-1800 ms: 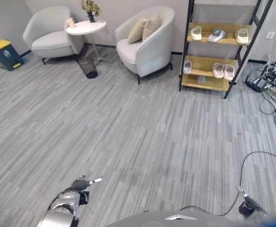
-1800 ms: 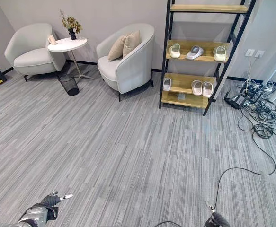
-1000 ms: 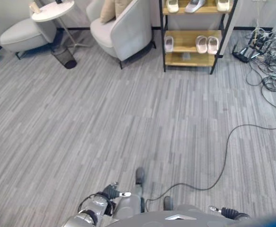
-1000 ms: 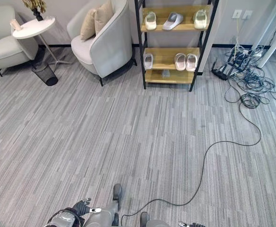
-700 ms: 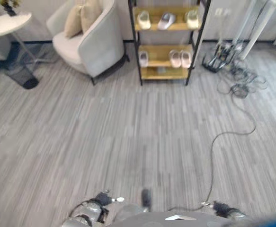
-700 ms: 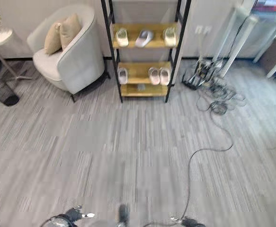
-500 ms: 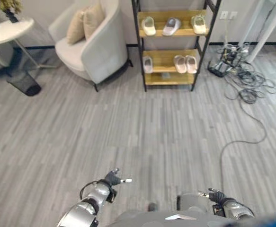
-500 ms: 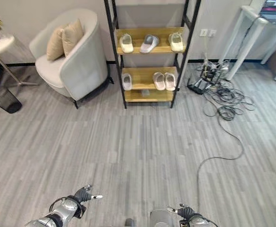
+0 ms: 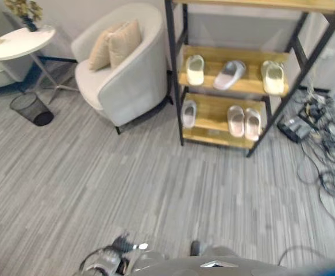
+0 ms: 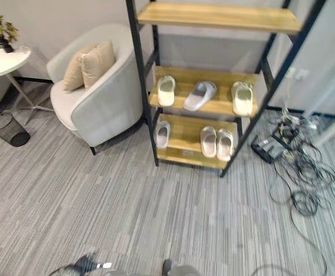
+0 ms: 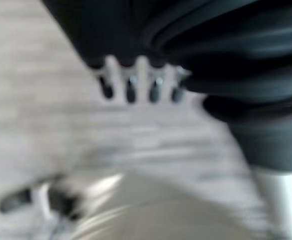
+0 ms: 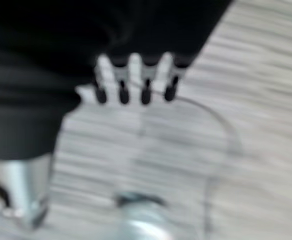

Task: Arrange the slippers neatly on the shoe rack.

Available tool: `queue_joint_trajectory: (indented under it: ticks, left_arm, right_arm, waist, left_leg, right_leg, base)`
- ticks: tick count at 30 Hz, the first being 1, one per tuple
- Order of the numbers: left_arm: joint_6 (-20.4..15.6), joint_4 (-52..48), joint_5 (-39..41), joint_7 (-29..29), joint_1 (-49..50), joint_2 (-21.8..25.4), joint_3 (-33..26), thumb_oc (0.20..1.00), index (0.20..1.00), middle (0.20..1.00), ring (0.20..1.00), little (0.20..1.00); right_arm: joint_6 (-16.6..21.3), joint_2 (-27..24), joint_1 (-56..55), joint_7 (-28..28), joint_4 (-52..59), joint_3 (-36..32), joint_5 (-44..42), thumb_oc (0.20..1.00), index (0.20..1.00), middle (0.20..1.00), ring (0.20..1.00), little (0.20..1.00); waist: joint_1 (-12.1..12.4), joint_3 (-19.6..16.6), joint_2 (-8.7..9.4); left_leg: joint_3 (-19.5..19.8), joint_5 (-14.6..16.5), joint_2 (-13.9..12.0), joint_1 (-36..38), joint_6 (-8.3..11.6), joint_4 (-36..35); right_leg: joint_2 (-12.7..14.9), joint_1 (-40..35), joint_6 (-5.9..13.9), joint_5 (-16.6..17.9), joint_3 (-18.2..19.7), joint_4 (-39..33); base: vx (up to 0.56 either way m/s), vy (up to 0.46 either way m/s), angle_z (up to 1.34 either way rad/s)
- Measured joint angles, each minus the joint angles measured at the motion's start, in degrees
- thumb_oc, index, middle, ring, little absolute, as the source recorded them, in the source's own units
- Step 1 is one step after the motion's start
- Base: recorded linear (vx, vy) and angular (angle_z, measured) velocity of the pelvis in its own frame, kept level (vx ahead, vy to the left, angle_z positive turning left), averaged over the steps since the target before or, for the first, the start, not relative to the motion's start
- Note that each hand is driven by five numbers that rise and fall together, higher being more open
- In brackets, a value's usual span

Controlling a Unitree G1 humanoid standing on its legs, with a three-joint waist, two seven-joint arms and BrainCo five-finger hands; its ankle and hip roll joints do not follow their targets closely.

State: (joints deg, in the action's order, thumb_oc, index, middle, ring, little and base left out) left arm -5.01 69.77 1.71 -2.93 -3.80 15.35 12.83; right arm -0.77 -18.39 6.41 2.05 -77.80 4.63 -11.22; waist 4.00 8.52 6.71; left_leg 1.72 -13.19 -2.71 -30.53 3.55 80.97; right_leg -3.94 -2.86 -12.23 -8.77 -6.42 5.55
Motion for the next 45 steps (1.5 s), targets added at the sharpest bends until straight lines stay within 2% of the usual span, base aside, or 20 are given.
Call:
queue_joint_trajectory:
  ticks: [1, 2, 3, 4, 5, 6, 7, 8, 9, 13, 14, 18, 37, 38, 39, 40, 41, 43, 44, 45]
  left_arm:
    - [-0.1, -1.0, 0.0, -0.2, -0.4, 3.5, 1.2, 1.0, 1.0, 1.0, 1.0, 1.0]
    - [0.3, -1.5, 0.0, -0.9, -0.9, 1.6, 2.4, 1.0, 1.0, 1.0, 1.0, 1.0]
    - [-0.5, 0.5, -0.2, -1.3, 0.2, -0.5, 4.4, 1.0, 1.0, 1.0, 1.0, 1.0]
    - [0.1, 4.1, -1.1, -1.2, -0.5, -1.0, 9.1, 1.0, 1.0, 1.0, 1.0, 1.0]
    - [0.0, 4.9, -1.4, -1.2, -0.4, -1.1, 9.5, 1.0, 1.0, 1.0, 1.0, 1.0]
    - [0.0, 6.3, -1.6, -1.3, -0.2, -0.8, 8.1, 1.0, 1.0, 1.0, 1.0, 1.0]
    - [0.6, 7.5, -2.9, -1.3, 1.7, -2.1, 6.5, 1.0, 1.0, 1.0, 1.0, 1.0]
    - [0.3, 7.8, -3.1, -1.2, 1.6, -0.7, 7.5, 1.0, 1.0, 1.0, 1.0, 1.0]
    - [0.0, 7.0, -2.8, -2.1, 0.7, 0.3, 5.4, 1.0, 1.0, 1.0, 1.0, 1.0]
    - [-0.7, 6.8, -2.9, -2.5, -4.2, -1.4, 5.2, 1.0, 1.0, 1.0, 1.0, 1.0]
    - [-0.5, 6.5, -2.9, -2.5, -3.7, -1.1, 5.2, 1.0, 1.0, 1.0, 1.0, 1.0]
    - [0.1, 6.1, -3.1, -2.4, 1.8, -1.3, 5.2, 1.0, 1.0, 1.0, 1.0, 1.0]
    - [-0.4, 3.9, -3.6, -2.4, 1.2, -2.6, 5.2, 1.0, 1.0, 1.0, 1.0, 1.0]
    - [-0.4, 3.5, -3.6, -2.4, 0.9, -2.5, 5.2, 1.0, 1.0, 1.0, 1.0, 1.0]
    - [-0.6, 3.2, -3.2, -2.4, 0.8, -2.3, 5.1, 1.0, 1.0, 1.0, 1.0, 1.0]
    - [-0.6, 2.5, -2.8, -2.4, -1.9, -1.2, 5.1, 1.0, 1.0, 1.0, 1.0, 1.0]
    - [-0.4, 2.4, -2.4, -2.4, -4.4, -1.7, 5.3, 1.0, 1.0, 1.0, 1.0, 1.0]
    - [-0.4, 2.4, -2.3, -2.4, -4.1, -1.3, 5.1, 1.0, 1.0, 1.0, 1.0, 1.0]
    - [-0.5, 2.5, -2.3, -2.4, -3.9, -1.3, 5.1, 1.0, 1.0, 1.0, 1.0, 1.0]
    - [-0.5, 2.6, -2.3, -2.5, -3.3, -1.5, 5.0, 1.0, 1.0, 1.0, 1.0, 1.0]
  right_arm:
    - [1.0, 3.8, 4.5, -0.4, 0.3, -0.3, -1.1, 1.0, 1.0, 1.0, 1.0, 1.0]
    - [2.7, 3.7, 5.1, -0.5, 2.0, 0.0, -1.5, 1.0, 1.0, 1.0, 1.0, 1.0]
    - [2.9, 3.0, 4.7, -0.8, 2.2, 3.7, -1.5, 1.0, 1.0, 1.0, 1.0, 1.0]
    - [2.9, 2.8, -0.5, -1.7, 2.8, 5.5, -1.5, 1.0, 1.0, 1.0, 1.0, 1.0]
    - [2.1, 3.3, -3.5, -2.1, 1.5, 6.4, -1.3, 1.0, 1.0, 1.0, 1.0, 1.0]
    - [1.7, 4.2, -5.1, -2.2, 0.1, 6.5, -0.9, 1.0, 1.0, 1.0, 1.0, 1.0]
    - [1.7, 2.6, -8.2, -2.4, -1.2, 7.0, -0.9, 1.0, 1.0, 1.0, 1.0, 1.0]
    - [1.2, 4.3, -12.6, -2.5, -1.2, 7.2, -0.8, 1.0, 1.0, 1.0, 1.0, 1.0]
    - [1.1, 6.3, -12.8, -2.3, -1.5, 7.4, -0.1, 1.0, 1.0, 1.0, 1.0, 1.0]
    - [1.4, 6.1, -6.7, -2.6, 0.2, 7.2, 1.4, 1.0, 1.0, 1.0, 1.0, 1.0]
    - [1.6, 6.4, -6.2, -2.5, 0.5, 7.1, 1.4, 1.0, 1.0, 1.0, 1.0, 1.0]
    - [1.7, 5.9, -4.9, -2.5, 1.1, 6.4, 2.0, 1.0, 1.0, 1.0, 1.0, 1.0]
    - [1.9, 5.5, -3.9, -2.5, 5.3, 7.7, 3.6, 1.0, 1.0, 1.0, 1.0, 1.0]
    - [2.4, 4.8, -3.8, -2.5, 5.7, 8.7, 3.6, 1.0, 1.0, 1.0, 1.0, 1.0]
    - [3.0, 4.1, -3.1, -2.8, 6.7, 9.5, 3.6, 1.0, 1.0, 1.0, 1.0, 1.0]
    - [3.0, 4.3, -2.1, -2.9, 7.0, 9.5, 3.5, 1.0, 1.0, 1.0, 1.0, 1.0]
    - [2.8, 3.5, -1.5, -3.4, 6.8, 9.5, 3.4, 1.0, 1.0, 1.0, 1.0, 1.0]
    - [3.1, 3.7, 0.2, -4.0, 7.1, 9.5, 3.4, 1.0, 1.0, 1.0, 1.0, 1.0]
    - [3.8, 3.6, 1.6, -4.5, 7.3, 9.6, 3.4, 1.0, 1.0, 1.0, 1.0, 1.0]
    - [4.1, 3.5, 2.2, -4.7, 7.2, 9.7, 3.5, 1.0, 1.0, 1.0, 1.0, 1.0]
  waist:
    - [1.9, 2.1, 6.09]
    - [0.4, 2.2, -0.84]
    - [1.2, -1.2, -3.06]
    - [-2.1, -2.5, -5.12]
    - [-1.6, -2.5, -4.28]
    - [-2.2, -2.8, -2.41]
    - [-3.5, -4.6, -5.52]
    - [-5.7, -7.0, -5.11]
    - [-6.0, -8.5, -3.58]
    - [-5.0, -7.4, -5.22]
    - [-4.3, -7.7, -4.88]
    - [-2.9, -7.8, -5.67]
    - [-3.1, -4.8, -7.42]
    - [-2.5, -4.1, -7.5]
    - [-1.4, -2.7, -7.82]
    - [-1.8, -0.6, -5.43]
    - [-2.1, 0.7, -4.45]
    - [-1.6, 1.3, -3.29]
    - [-1.9, 1.8, -3.28]
    - [-2.1, 1.8, -3.3]
  left_leg:
    - [-7.5, 5.7, 0.6, -8.8, -6.12, 3.7]
    - [-6.9, 10.5, -2.6, -9.4, -10.63, -18.5]
    - [-6.9, 9.2, -1.5, -2.1, -8.97, -62.1]
    - [-4.9, 9.1, 1.5, 2.2, -4.87, -84.0]
    - [-4.1, 9.9, 2.4, 3.7, -4.03, -85.5]
    - [-3.9, 9.8, 4.1, 4.7, -4.78, -81.2]
    - [-3.5, 8.8, 4.9, 10.2, -8.64, -70.0]
    - [-3.4, 4.9, 5.6, 20.6, -13.64, -77.3]
    - [-2.6, 3.7, 6.4, 25.7, -12.1, -84.8]
    - [0.1, 6.5, 8.0, 29.7, -10.35, -86.1]
    - [0.1, 7.2, 8.2, 30.1, -9.75, -86.1]
    - [0.1, 8.8, 7.2, 30.6, -7.47, -85.9]
    - [0.7, 9.8, 4.2, 30.7, -4.22, -82.4]
    - [1.2, 10.0, 3.4, 30.3, -3.22, -81.7]
    - [3.0, 9.0, 2.6, 26.3, 0.06, -77.4]
    - [3.3, 5.5, 4.7, 22.3, 4.76, -75.4]
    - [-0.8, 3.1, 4.0, 20.1, 5.14, -74.4]
    - [-10.4, 6.7, -1.6, 20.3, 0.91, -69.9]
    - [-8.6, 8.0, -4.8, 22.5, 1.93, -67.8]
    - [-2.6, 9.5, -5.2, 24.6, 3.12, -68.1]
  right_leg:
    - [1.9, -6.0, 5.59, 0.9, 0.7, -2.5]
    - [-4.9, -5.4, 22.57, 8.3, -2.0, 4.2]
    - [2.9, -0.8, 12.71, 0.3, 0.6, 3.4]
    - [2.5, -7.8, 10.26, -0.2, -2.4, -4.0]
    - [3.2, -10.9, 9.16, -1.5, -1.2, -6.8]
    - [5.3, -13.7, 9.75, -2.7, 0.3, -7.8]
    - [3.9, -15.3, 12.53, -4.4, 2.2, -2.3]
    - [4.5, -14.8, 15.49, -5.3, 1.3, 8.8]
    - [7.1, -10.0, 16.57, -9.8, 2.6, 12.8]
    - [12.2, 0.4, 20.79, -5.2, 4.1, 3.9]
    - [12.7, 1.3, 20.31, -2.1, 4.0, 4.2]
    - [11.6, 0.2, 19.08, -1.8, 4.0, 1.7]
    - [8.2, -2.0, 15.92, -1.7, 3.9, 1.4]
    - [7.5, -1.7, 14.6, -2.1, 3.5, 1.6]
    - [4.7, 2.3, 11.93, -4.1, 1.4, 8.0]
    - [4.4, 3.3, 8.17, -4.2, 0.5, 8.0]
    - [6.2, 3.8, 7.29, -1.9, -3.2, 6.5]
    - [5.8, 3.3, 6.07, -0.1, -4.1, 4.5]
    - [5.2, 2.7, 6.06, 0.5, -4.0, 3.8]
    - [4.6, 2.7, 7.43, 1.1, -3.6, 3.1]
  base:
    - [0.44, -0.001, -0.19]
    - [0.5, 0.164, -0.96]
    - [0.5, 0.27, -0.63]
    - [0.56, 0.343, -1.07]
    - [0.33, 0.236, -0.59]
    - [0.4, 0.283, -1.2]
    - [0.37, 0.269, -0.66]
    - [0.45, 0.357, -0.44]
    - [0.24, 0.231, 0.16]
    - [0.11, 0.152, 0.59]
    - [0.03, 0.073, 0.02]
    - [0.03, 0.062, -0.07]
    - [-0.06, -0.086, 0.0]
    - [-0.39, -0.227, 0.53]
    - [-0.43, -0.228, 0.89]
    - [-0.27, -0.059, 1.49]
    - [-0.12, 0.034, 1.39]
    - [-0.06, 0.093, 0.59]
    - [0.06, 0.188, 0.01]
    - [0.11, 0.186, -0.1]
